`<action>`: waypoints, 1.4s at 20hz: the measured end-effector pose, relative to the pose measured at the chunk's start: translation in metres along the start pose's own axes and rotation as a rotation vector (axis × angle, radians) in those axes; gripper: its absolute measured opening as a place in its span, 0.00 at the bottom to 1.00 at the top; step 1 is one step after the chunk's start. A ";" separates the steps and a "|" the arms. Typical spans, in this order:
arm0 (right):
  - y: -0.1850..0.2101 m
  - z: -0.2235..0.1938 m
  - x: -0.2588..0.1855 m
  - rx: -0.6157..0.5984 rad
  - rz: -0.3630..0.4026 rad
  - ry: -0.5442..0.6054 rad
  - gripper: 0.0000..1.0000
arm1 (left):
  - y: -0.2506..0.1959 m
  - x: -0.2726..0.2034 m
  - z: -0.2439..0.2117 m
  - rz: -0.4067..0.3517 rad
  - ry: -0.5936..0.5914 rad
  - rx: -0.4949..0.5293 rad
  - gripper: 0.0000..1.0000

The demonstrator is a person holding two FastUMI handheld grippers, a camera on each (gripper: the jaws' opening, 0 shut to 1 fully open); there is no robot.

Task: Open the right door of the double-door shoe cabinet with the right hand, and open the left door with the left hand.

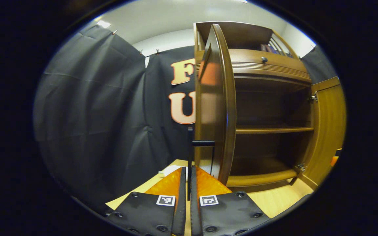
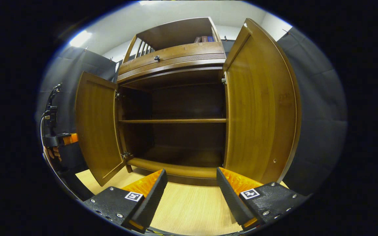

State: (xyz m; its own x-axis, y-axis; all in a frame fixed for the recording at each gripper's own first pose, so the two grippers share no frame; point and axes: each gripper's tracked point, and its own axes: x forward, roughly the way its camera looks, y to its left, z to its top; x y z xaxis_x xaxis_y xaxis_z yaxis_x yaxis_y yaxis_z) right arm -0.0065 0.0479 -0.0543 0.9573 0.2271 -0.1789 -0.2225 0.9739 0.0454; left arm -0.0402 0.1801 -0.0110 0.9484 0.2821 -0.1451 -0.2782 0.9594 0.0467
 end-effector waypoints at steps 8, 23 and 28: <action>0.006 -0.004 0.003 0.004 0.004 0.012 0.98 | 0.034 0.002 0.000 -0.131 -0.061 0.035 0.18; 0.011 -0.008 0.008 0.018 0.030 0.027 0.92 | 0.098 -0.045 0.004 -0.071 -0.064 -0.056 0.15; 0.014 -0.013 0.010 0.016 0.048 0.039 0.93 | 0.041 -0.059 0.043 -0.193 -0.118 -0.030 0.31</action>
State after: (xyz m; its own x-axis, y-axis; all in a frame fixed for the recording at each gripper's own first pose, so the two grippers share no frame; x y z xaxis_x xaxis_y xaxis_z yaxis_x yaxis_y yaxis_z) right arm -0.0023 0.0642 -0.0686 0.9375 0.2738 -0.2147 -0.2648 0.9617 0.0703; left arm -0.1013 0.2023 0.0419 0.9952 0.0924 -0.0320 -0.0925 0.9957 -0.0009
